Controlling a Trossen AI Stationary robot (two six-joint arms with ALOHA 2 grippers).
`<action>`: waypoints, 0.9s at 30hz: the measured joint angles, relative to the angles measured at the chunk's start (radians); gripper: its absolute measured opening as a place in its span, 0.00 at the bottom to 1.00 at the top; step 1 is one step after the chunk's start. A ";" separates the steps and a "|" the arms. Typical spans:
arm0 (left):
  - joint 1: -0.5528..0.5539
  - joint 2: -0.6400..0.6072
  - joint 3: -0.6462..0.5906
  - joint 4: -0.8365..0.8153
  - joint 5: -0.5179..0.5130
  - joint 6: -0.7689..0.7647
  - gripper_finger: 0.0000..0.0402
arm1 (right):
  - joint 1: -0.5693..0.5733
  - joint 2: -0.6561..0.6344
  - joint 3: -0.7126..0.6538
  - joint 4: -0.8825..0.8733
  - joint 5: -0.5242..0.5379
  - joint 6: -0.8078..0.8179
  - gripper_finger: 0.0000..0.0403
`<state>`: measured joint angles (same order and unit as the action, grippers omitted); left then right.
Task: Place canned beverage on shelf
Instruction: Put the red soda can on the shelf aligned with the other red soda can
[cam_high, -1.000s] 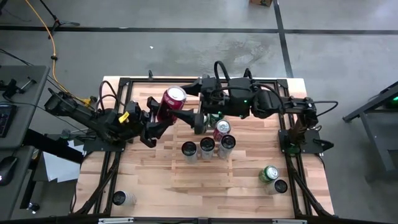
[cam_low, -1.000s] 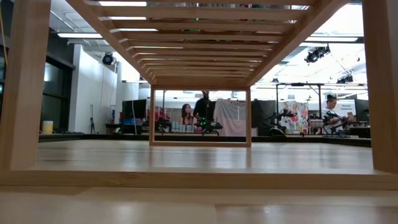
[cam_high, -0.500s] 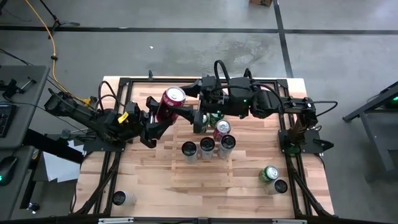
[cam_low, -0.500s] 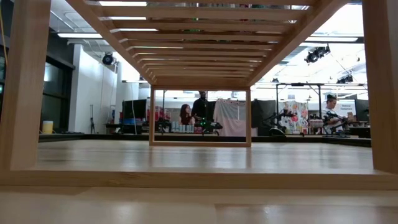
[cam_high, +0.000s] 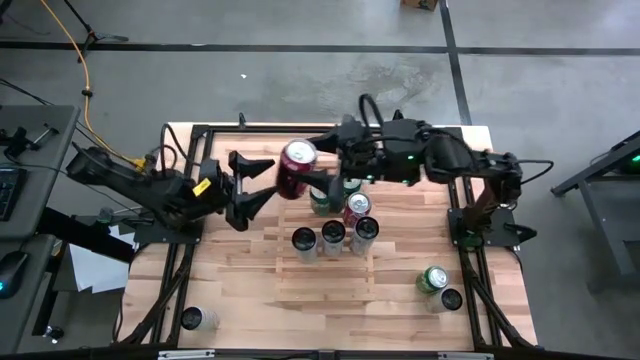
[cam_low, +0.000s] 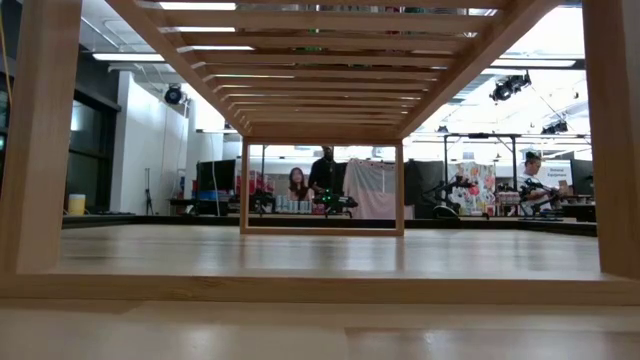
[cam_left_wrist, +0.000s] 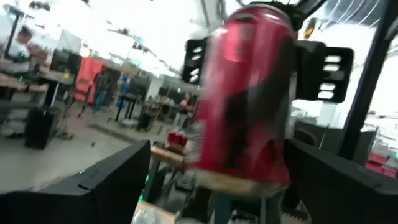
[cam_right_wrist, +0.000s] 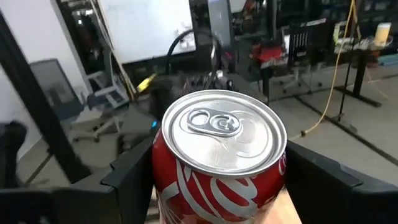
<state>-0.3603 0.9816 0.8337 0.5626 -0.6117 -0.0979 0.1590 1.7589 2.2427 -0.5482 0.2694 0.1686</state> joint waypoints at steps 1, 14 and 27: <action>0.000 -0.016 0.000 -0.036 -0.003 -0.011 0.89 | 0.001 -0.007 0.001 -0.028 0.000 0.007 0.71; 0.012 -0.012 0.127 -0.400 0.116 -0.088 0.89 | 0.014 0.005 0.000 -0.169 -0.104 -0.034 0.71; 0.071 0.132 0.267 -0.452 0.260 -0.049 0.89 | 0.012 0.019 0.000 -0.131 -0.123 -0.046 0.71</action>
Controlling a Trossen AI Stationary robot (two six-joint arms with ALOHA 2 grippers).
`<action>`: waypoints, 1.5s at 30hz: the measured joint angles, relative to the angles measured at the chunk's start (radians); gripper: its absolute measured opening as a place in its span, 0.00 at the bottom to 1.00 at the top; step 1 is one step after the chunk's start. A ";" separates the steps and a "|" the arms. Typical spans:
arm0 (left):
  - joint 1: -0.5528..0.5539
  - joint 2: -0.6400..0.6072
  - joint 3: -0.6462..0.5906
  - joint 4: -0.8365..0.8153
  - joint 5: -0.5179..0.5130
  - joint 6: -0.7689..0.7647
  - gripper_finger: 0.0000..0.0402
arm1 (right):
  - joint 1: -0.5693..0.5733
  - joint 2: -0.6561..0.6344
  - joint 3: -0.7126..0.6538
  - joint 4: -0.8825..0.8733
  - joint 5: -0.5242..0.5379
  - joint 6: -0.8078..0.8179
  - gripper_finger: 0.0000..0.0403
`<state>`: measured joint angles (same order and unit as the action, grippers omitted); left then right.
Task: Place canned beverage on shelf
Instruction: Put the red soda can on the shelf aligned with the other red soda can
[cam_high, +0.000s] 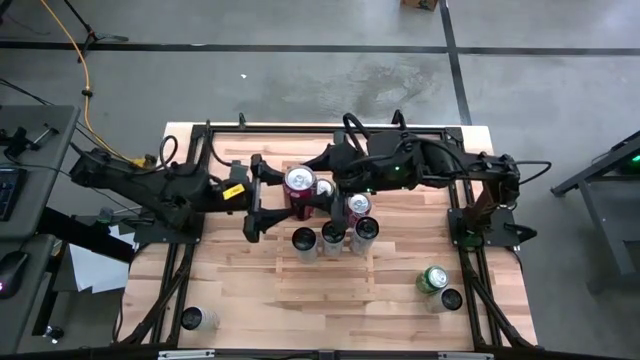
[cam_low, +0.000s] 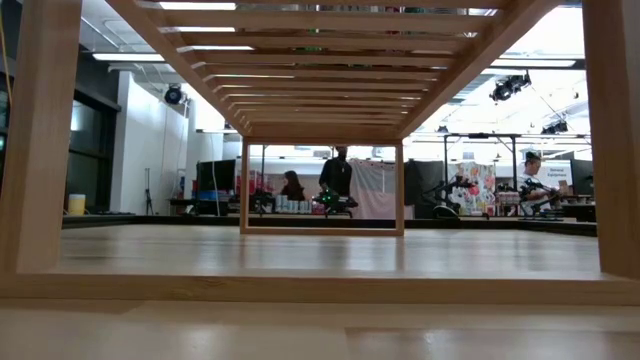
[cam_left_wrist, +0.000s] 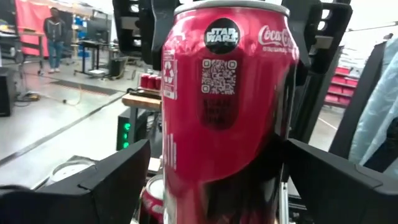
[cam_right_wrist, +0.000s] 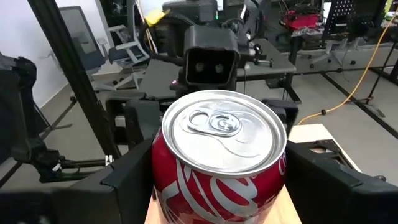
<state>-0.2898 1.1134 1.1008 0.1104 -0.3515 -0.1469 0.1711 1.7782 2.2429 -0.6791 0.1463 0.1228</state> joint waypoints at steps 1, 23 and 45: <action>0.004 0.004 0.002 0.002 0.009 -0.003 0.89 | 0.000 0.002 0.000 0.007 0.000 -0.001 0.71; 0.029 0.033 0.001 -0.006 0.060 -0.038 0.71 | 0.000 0.009 0.000 0.006 -0.013 -0.006 0.77; -0.115 -0.160 -0.391 0.234 -0.210 -0.086 0.71 | 0.099 -0.123 0.002 -0.287 0.224 0.082 0.98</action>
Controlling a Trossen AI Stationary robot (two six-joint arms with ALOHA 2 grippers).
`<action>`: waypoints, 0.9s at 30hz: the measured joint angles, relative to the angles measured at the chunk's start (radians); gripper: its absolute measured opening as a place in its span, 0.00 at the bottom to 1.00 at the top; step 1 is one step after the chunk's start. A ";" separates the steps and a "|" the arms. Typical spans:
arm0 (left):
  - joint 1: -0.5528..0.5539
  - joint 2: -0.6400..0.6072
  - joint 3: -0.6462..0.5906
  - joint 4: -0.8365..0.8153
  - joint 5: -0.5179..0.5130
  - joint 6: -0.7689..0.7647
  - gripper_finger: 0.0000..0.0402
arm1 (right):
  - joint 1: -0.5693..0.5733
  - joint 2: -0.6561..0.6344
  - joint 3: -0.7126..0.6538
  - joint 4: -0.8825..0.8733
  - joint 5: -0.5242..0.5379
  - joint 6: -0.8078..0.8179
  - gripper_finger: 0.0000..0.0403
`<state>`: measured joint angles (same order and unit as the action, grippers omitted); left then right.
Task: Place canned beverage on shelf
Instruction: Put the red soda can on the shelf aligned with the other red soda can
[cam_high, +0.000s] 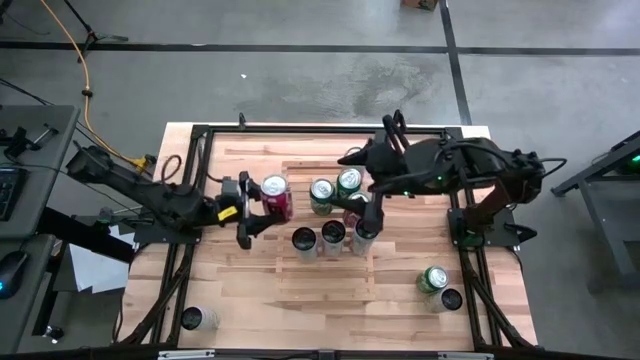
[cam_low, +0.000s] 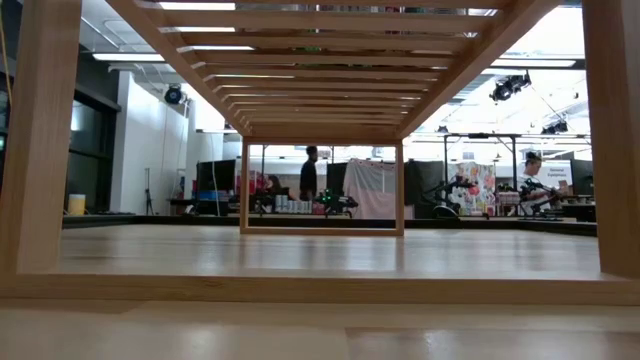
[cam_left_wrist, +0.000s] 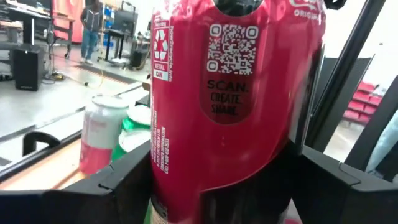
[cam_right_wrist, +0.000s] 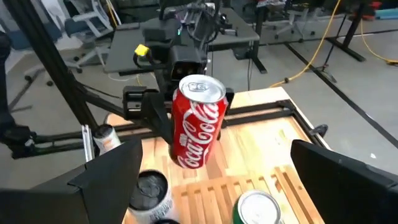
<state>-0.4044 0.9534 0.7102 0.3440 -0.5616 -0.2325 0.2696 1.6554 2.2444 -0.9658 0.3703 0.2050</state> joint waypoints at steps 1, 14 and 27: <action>-0.006 0.001 -0.031 0.030 -0.014 -0.001 0.71 | 0.007 0.000 0.000 -0.006 0.006 0.000 0.98; -0.009 0.048 -0.104 -0.023 -0.075 0.024 0.71 | 0.015 0.000 0.000 -0.002 0.021 0.023 0.98; -0.009 0.152 -0.194 0.103 -0.076 -0.061 0.71 | 0.015 0.000 0.000 0.001 0.021 0.086 0.98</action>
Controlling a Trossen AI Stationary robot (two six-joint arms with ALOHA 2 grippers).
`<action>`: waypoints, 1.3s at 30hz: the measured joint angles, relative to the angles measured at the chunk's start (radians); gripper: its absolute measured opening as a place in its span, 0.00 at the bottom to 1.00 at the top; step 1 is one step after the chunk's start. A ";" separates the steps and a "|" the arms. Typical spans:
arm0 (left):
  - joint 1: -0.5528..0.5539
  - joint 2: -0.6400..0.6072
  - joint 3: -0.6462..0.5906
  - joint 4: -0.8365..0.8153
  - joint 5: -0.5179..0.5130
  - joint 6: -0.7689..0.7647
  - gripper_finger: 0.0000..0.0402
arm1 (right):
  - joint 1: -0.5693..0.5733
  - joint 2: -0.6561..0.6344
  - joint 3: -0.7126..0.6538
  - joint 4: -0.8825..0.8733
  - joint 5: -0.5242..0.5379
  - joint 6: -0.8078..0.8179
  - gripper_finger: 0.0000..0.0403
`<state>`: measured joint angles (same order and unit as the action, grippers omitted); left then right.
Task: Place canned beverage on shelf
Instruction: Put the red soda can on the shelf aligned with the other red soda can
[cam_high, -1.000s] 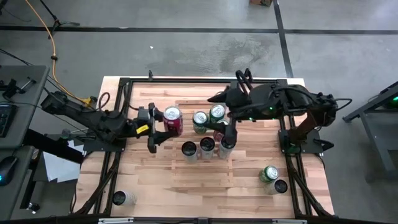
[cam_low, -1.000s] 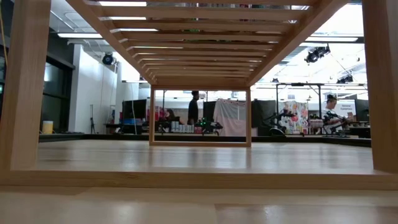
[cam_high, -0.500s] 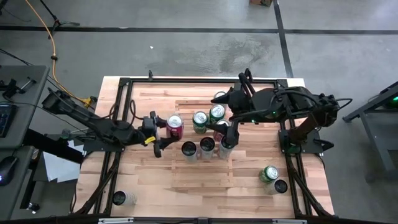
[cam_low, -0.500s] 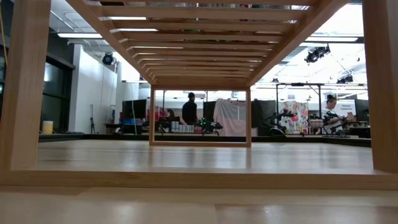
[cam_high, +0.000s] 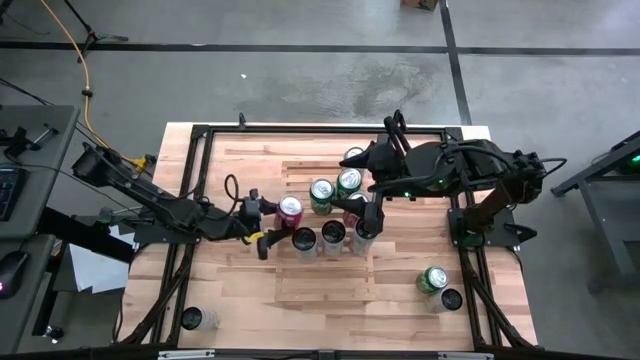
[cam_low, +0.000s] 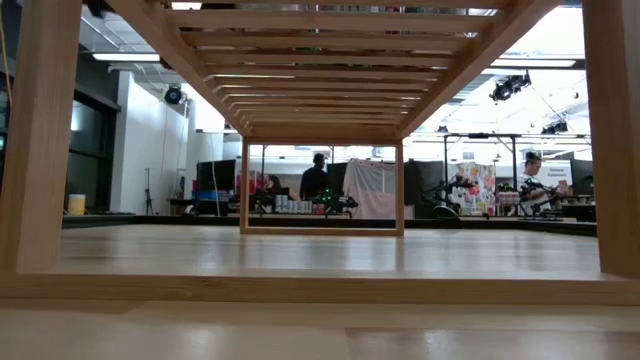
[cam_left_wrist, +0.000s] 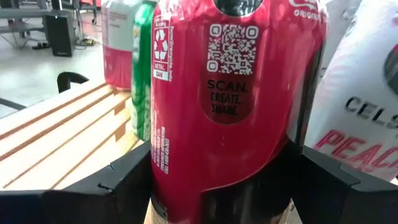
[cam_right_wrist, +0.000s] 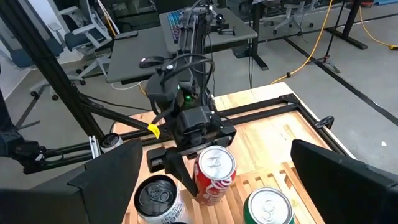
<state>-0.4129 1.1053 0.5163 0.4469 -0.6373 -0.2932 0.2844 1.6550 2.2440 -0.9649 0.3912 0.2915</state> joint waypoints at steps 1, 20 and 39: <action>0.000 0.000 -0.018 0.033 0.000 -0.010 0.71 | 0.000 0.000 0.000 0.000 0.000 0.001 0.98; 0.000 0.081 -0.093 0.225 -0.004 -0.036 0.83 | -0.003 0.000 -0.001 0.005 0.026 -0.011 0.98; 0.000 0.073 -0.095 0.269 0.018 0.029 0.84 | -0.003 0.000 -0.001 0.005 0.026 -0.008 0.98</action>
<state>-0.4133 1.1781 0.4213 0.7163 -0.6193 -0.2637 0.2817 1.6550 2.2429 -0.9604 0.4168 0.2836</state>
